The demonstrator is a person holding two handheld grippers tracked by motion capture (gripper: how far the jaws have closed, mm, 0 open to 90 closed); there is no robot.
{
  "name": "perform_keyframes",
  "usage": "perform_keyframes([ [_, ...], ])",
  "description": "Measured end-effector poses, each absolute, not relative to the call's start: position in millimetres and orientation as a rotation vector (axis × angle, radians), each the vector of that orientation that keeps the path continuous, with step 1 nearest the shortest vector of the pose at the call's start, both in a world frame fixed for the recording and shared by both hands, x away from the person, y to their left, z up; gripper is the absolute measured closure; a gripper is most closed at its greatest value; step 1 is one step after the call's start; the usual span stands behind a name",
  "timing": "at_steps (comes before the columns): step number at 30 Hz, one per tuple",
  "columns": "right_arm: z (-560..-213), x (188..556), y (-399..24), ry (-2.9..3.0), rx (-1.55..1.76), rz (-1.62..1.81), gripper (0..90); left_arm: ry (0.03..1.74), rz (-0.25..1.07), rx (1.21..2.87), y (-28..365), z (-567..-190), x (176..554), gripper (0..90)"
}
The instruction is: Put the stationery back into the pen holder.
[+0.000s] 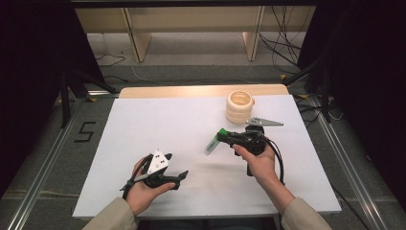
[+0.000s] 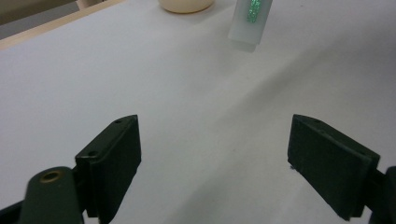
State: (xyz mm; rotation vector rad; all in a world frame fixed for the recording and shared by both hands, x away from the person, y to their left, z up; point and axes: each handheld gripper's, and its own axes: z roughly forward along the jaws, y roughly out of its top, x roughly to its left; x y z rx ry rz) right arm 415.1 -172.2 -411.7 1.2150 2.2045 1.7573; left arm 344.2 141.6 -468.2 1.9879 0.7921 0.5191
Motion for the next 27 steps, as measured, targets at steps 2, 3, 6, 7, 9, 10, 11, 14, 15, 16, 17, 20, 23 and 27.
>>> perform_keyframes([
  [2,-411.1,415.5,-172.6,2.199,1.213,1.748,75.0,0.799,0.528,1.985,145.9,-468.5,342.8,17.4],
  [3,-410.8,415.8,-173.1,2.195,1.208,1.739,75.0,0.806,0.529,1.981,147.7,-468.7,342.0,17.4],
  [6,-409.5,416.9,-174.4,2.18,1.198,1.709,75.0,0.82,0.534,1.982,153.6,-469.5,341.1,17.7],
  [7,-408.9,417.1,-174.9,2.176,1.197,1.7,75.0,0.827,0.534,1.984,155.7,-469.7,340.8,17.7],
  [9,-407.8,417.9,-176.1,2.163,1.188,1.686,75.0,0.836,0.538,1.981,157.9,-470.1,340.6,17.8],
  [10,-407.0,418.0,-176.7,2.16,1.186,1.677,75.0,0.836,0.542,1.983,159.1,-470.1,340.8,17.8],
  [11,-406.5,418.4,-177.4,2.155,1.183,1.67,75.0,0.841,0.542,1.982,159.9,-470.3,340.5,17.9],
  [14,-404.3,419.5,-179.7,2.135,1.177,1.651,75.0,0.847,0.543,1.984,162.4,-470.4,340.0,17.9],
  [15,-403.5,420.0,-180.6,2.125,1.174,1.65,75.0,0.849,0.543,1.985,163.0,-470.6,340.0,18.0],
  [16,-402.9,420.1,-181.2,2.122,1.173,1.643,75.0,0.852,0.543,1.982,163.5,-470.9,339.9,18.0],
  [17,-402.3,420.5,-181.8,2.116,1.17,1.635,75.0,0.855,0.543,1.979,164.0,-471.3,339.9,18.0],
  [20,-400.9,421.6,-183.4,2.102,1.165,1.62,75.0,0.86,0.541,1.981,165.5,-471.9,339.7,18.0],
  [23,-399.6,422.8,-184.7,2.094,1.162,1.605,75.0,0.863,0.544,1.978,166.7,-472.4,339.9,18.0],
  [27,-397.5,424.1,-185.9,2.077,1.155,1.591,75.0,0.862,0.544,1.982,167.7,-472.9,339.6,18.0],
])
